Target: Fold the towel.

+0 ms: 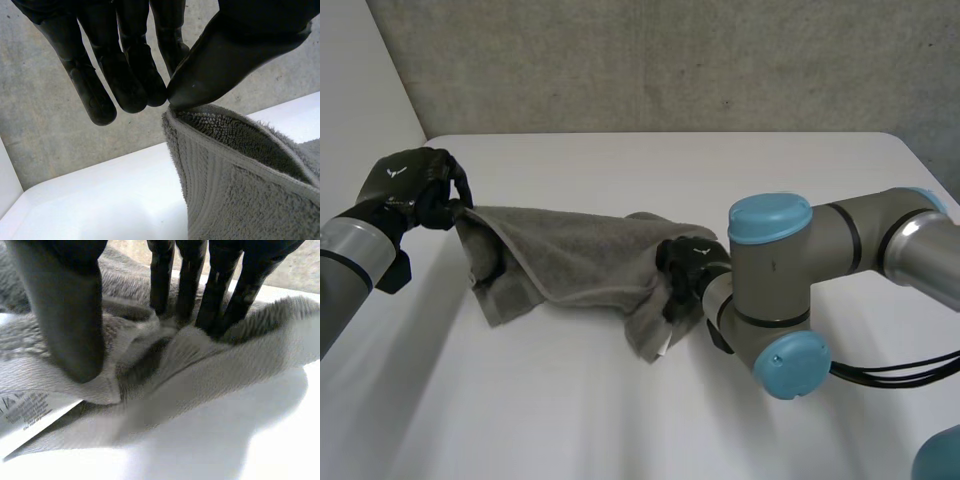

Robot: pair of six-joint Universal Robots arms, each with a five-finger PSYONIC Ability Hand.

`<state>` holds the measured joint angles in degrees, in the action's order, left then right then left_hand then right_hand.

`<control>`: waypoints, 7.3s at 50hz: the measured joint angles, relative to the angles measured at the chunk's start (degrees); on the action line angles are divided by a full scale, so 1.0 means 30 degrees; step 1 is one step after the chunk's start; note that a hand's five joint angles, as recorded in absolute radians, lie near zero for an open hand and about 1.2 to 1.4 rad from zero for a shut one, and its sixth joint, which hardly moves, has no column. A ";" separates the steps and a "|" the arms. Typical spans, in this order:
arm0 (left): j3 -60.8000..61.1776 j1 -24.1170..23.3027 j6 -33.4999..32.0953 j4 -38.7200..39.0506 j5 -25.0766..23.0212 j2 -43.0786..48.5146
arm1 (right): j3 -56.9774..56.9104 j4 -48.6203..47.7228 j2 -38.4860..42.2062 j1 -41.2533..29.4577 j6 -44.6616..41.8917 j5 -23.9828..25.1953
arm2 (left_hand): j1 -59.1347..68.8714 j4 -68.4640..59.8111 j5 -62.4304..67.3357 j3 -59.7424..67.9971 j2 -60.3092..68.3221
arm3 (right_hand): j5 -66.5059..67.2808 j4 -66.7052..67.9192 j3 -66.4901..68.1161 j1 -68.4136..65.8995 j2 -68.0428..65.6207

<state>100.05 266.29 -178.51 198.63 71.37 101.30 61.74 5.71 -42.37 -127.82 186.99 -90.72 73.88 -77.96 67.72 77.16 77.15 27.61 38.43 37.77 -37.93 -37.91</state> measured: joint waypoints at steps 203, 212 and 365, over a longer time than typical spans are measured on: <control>-1.1400 -0.8917 0.2078 -0.3783 0.3859 0.9931 | 0.7623 -0.6369 -0.8078 0.4375 -1.2193 0.0824 | -1.7460 1.8557 -1.9497 -1.8297 -1.8484 | 1.3182 1.2789 1.2787 -1.2935 -1.2531; -1.3616 -1.0719 0.3341 -0.2505 0.4073 1.2434 | 0.8031 -0.7221 -0.8142 0.4645 -1.1197 0.0098 | -1.7460 1.8557 -1.9481 -1.8297 -1.8484 | 1.3186 1.2789 1.2787 -1.2935 -1.2531; 0.2262 -0.5324 -0.4072 0.2999 0.3919 0.4437 | 1.6309 -0.6964 -1.3377 0.4180 -1.2318 0.1087 | -0.0217 0.0891 -0.0966 -0.0627 -0.0418 | 1.3189 1.2796 1.2787 -1.2938 -1.2525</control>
<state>106.83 250.32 -190.73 207.63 83.12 114.61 110.67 -15.18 -82.50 -115.28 150.04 -87.45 73.23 -75.29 64.82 75.28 75.90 67.17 76.82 76.13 -76.75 -75.48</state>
